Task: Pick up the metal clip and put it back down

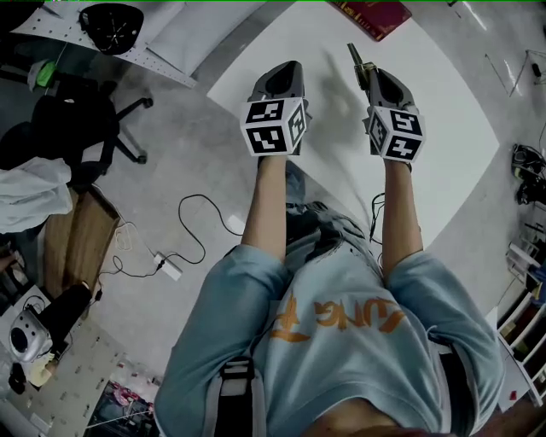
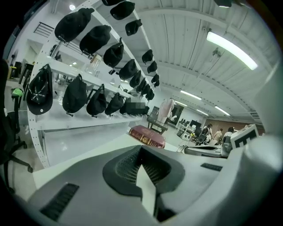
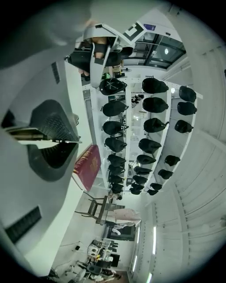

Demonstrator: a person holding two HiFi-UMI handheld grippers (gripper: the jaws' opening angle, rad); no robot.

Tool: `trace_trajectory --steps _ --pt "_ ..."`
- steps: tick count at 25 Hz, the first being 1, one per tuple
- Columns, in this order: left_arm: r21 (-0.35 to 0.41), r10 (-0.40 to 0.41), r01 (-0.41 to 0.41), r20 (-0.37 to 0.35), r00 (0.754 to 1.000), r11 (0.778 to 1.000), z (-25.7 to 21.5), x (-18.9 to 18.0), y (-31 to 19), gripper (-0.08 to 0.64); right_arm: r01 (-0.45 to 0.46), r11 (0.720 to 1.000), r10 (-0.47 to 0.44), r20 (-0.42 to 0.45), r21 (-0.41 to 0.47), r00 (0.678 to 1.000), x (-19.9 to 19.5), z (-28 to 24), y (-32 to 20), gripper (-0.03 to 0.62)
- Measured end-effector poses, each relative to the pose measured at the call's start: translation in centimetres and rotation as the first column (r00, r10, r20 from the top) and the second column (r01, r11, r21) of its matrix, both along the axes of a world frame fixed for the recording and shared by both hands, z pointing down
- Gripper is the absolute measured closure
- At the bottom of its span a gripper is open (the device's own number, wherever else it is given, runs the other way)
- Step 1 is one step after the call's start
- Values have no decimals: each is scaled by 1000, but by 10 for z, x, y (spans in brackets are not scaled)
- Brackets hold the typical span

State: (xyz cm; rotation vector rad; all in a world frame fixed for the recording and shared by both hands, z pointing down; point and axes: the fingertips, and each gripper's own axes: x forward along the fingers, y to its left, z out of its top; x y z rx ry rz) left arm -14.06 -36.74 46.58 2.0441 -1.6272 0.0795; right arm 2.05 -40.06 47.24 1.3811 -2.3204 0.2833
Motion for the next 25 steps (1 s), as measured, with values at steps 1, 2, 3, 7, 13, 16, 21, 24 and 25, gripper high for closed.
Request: trace_trajectory --steps 1,2,3,7,13,16,21,24,25 --pt "-4 3 -3 -3 1000 1000 2 -3 -5 538 3 1000 -3 -10 -5 1000 -4 3 -6 560" --pt "-8 6 -7 -6 1000 1000 4 -5 -11 538 6 1000 -6 -20 -10 1000 -8 6 -11 560" --pt "-13 10 -10 -9 1000 1000 6 -7 -16 538 9 1000 -9 -30 -16 1000 -12 10 -16 560" --pt "-33 22 -23 -17 1000 999 20 -15 -39 538 17 999 -19 -65 -29 998 -26 26 -40 560" --pt "-74 40 -43 -32 999 996 41 -21 -65 538 28 999 -31 -125 -28 992 -45 43 -71 560" --pt "-93 53 -57 -38 998 994 50 -19 -78 538 39 999 -41 -167 -19 985 -51 49 -88 560" --pt "-110 105 -109 -43 994 988 58 -8 -96 538 65 998 -64 -233 -4 970 -59 58 -105 560" --pt "-117 111 -115 -45 993 986 62 -7 -105 538 89 996 -84 -266 8 960 -63 61 -115 560" --pt "-118 110 -115 -46 993 986 63 -7 -108 538 100 995 -92 -276 14 957 -65 61 -118 560"
